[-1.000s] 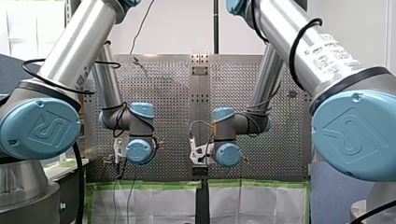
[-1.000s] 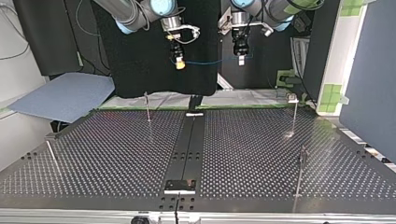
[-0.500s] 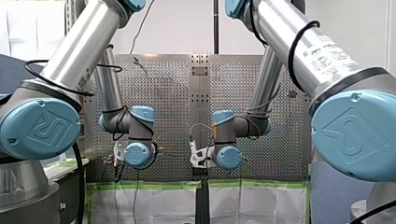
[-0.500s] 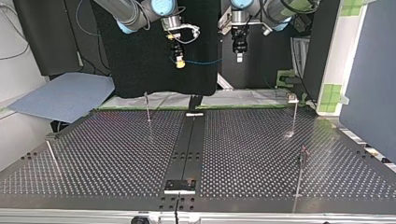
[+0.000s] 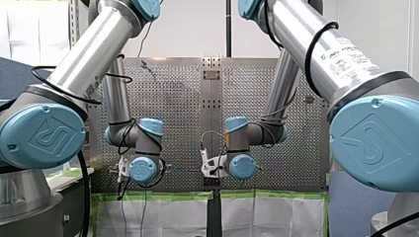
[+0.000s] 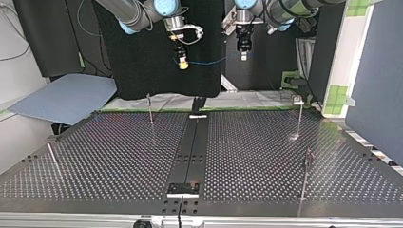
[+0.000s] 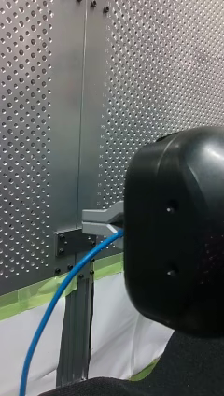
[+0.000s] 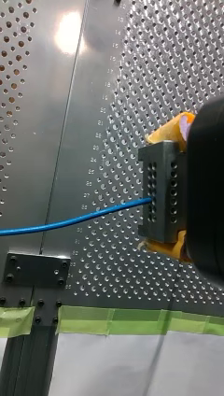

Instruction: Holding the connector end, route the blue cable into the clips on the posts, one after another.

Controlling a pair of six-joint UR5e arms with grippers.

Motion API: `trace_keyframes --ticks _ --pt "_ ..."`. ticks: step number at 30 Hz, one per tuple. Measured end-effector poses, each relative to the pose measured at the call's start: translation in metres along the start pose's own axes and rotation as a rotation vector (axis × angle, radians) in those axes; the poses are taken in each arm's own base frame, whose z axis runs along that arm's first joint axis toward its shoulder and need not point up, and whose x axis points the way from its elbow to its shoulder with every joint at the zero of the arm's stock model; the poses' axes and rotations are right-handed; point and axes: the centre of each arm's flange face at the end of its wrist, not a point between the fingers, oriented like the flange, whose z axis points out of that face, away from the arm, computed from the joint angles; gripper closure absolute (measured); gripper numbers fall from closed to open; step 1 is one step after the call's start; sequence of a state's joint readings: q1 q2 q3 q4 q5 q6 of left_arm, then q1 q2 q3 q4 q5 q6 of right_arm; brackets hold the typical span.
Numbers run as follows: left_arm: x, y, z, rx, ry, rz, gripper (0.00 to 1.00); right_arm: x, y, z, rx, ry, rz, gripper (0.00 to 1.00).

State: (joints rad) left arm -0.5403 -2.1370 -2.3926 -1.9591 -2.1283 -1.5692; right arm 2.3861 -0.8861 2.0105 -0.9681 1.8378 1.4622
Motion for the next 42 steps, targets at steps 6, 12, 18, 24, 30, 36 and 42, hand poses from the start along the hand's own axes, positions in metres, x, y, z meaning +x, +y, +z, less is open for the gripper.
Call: trace_keyframes --ticks 6,12,18,24,30,36,42 --pt "0.003 -0.002 0.001 0.011 -0.002 0.009 1.00 0.005 0.004 0.004 -0.015 0.005 0.005 1.00" --pt "-0.001 -0.005 0.002 0.028 -0.012 -0.016 1.00 0.031 0.017 0.014 -0.070 0.020 0.042 1.00" --pt "-0.016 0.000 0.004 0.013 -0.013 -0.071 1.00 0.056 0.025 0.016 -0.070 0.028 0.081 1.00" --pt "-0.033 0.004 0.004 0.000 -0.012 -0.097 1.00 0.085 0.028 0.021 -0.035 0.054 0.132 1.00" --pt "-0.048 0.010 0.003 -0.021 -0.011 -0.080 1.00 0.122 0.030 0.028 0.006 0.092 0.153 1.00" --pt "-0.065 0.018 0.002 -0.050 -0.011 -0.088 1.00 0.159 0.034 0.031 0.049 0.138 0.177 1.00" --pt "-0.081 0.025 0.001 -0.067 -0.012 -0.130 1.00 0.204 0.037 0.033 0.097 0.204 0.192 1.00"
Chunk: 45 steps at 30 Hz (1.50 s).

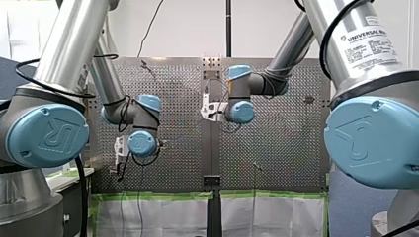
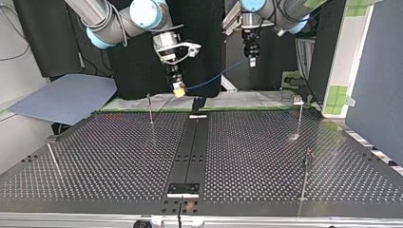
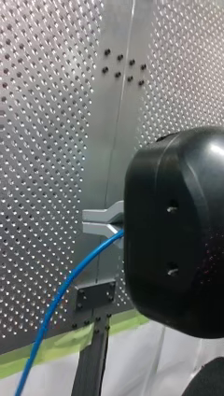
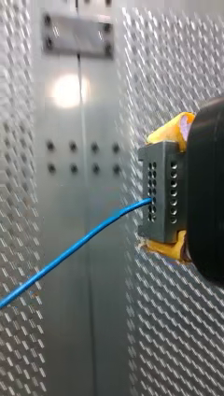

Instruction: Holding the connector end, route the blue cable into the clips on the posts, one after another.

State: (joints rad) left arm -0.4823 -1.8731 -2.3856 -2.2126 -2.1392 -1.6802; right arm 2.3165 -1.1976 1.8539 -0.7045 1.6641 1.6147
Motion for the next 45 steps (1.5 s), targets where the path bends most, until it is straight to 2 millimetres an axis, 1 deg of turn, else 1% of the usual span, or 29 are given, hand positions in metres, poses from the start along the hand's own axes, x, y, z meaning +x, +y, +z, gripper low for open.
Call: trace_keyframes --ticks 4,8,13,20,29,34,39,45 --pt "-0.017 0.000 0.005 0.000 -0.012 -0.032 1.00 0.026 -0.004 0.004 0.028 0.038 0.004 1.00" --pt "-0.037 -0.005 0.013 0.006 -0.035 -0.057 1.00 0.041 -0.007 0.006 0.051 0.060 0.004 1.00" --pt "-0.066 -0.009 0.024 -0.001 -0.074 -0.105 1.00 0.045 -0.010 0.006 0.064 0.064 0.004 1.00" --pt "-0.106 -0.007 0.037 -0.037 -0.124 -0.160 1.00 0.046 -0.009 0.007 0.062 0.067 0.005 1.00" --pt "-0.154 0.000 0.049 -0.068 -0.179 -0.205 1.00 0.056 -0.014 0.019 0.099 0.090 0.014 1.00" --pt "-0.184 0.005 0.053 -0.084 -0.214 -0.227 1.00 0.052 -0.021 0.027 0.124 0.087 0.018 1.00" --pt "-0.201 0.013 0.050 -0.101 -0.225 -0.233 1.00 0.056 -0.030 0.035 0.147 0.088 0.017 1.00" --pt "-0.219 0.031 0.046 -0.127 -0.229 -0.234 1.00 0.076 -0.042 0.045 0.170 0.101 0.012 1.00"
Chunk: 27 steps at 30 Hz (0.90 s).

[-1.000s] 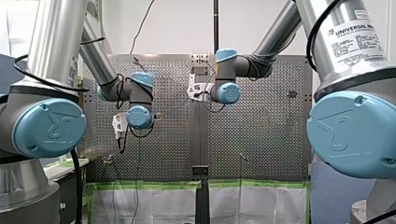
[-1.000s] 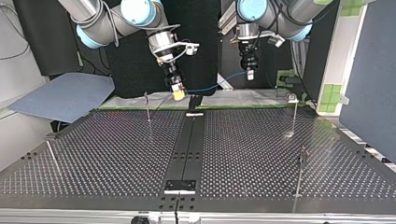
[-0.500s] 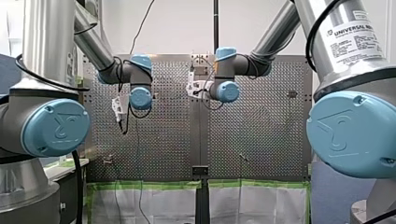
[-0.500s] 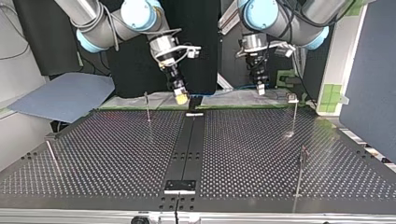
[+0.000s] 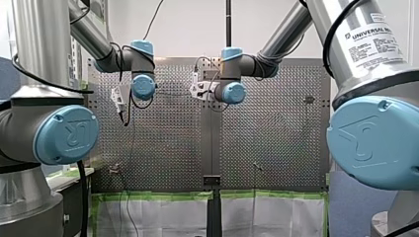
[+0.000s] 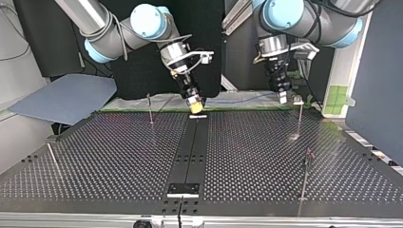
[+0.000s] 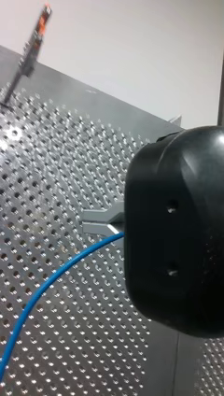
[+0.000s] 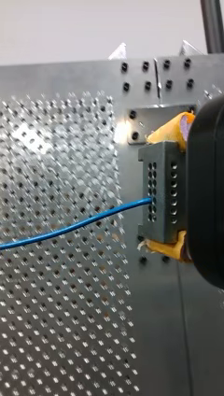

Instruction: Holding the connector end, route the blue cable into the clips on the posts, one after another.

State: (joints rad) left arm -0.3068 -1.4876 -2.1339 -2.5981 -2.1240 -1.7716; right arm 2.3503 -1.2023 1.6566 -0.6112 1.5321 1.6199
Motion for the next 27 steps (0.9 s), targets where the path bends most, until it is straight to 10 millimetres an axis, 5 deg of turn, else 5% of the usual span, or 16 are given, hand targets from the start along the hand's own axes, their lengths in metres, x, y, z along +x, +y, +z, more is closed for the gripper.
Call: trace_keyframes --ticks 14,27 --pt "-0.050 0.024 0.019 0.012 -0.081 -0.041 1.00 0.039 -0.031 0.020 0.041 0.039 0.000 1.00" --pt "-0.071 0.017 0.053 0.028 -0.080 -0.048 1.00 0.073 -0.045 0.035 0.056 0.079 0.008 1.00"
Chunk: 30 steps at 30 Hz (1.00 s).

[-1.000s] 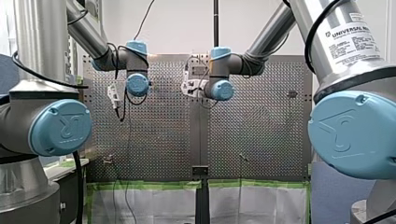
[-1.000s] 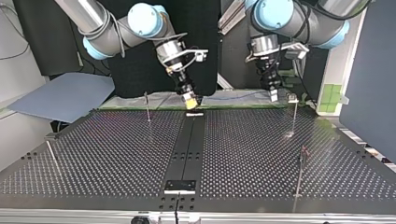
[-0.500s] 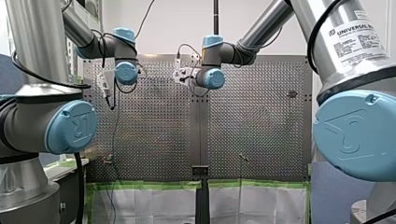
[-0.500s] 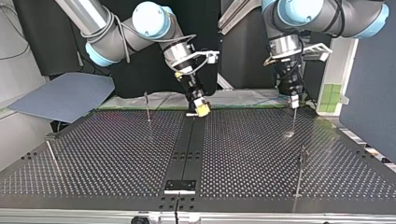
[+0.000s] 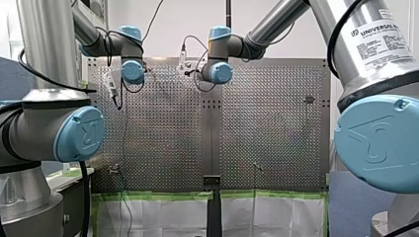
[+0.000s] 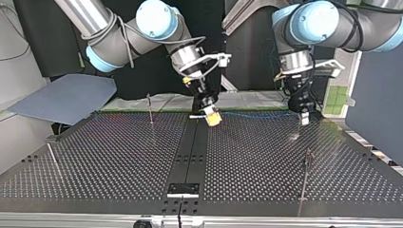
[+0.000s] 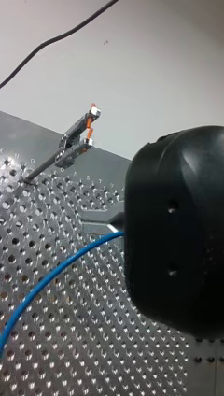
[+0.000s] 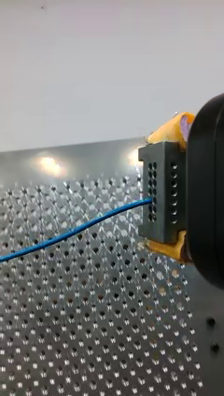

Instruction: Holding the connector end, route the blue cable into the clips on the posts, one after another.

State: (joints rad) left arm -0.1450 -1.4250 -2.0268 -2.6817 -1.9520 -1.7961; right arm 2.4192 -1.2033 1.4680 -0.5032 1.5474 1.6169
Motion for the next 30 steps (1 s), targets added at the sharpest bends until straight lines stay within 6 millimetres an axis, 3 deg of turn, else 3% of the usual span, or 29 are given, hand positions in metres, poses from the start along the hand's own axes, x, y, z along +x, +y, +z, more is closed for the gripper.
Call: trace_keyframes --ticks 11,30 --pt "-0.038 -0.004 0.015 0.008 -0.075 -0.055 1.00 0.018 -0.001 0.011 0.003 0.025 0.004 1.00" --pt "-0.039 0.001 0.035 0.047 -0.067 -0.068 1.00 0.038 0.007 0.024 -0.004 0.062 0.015 1.00"
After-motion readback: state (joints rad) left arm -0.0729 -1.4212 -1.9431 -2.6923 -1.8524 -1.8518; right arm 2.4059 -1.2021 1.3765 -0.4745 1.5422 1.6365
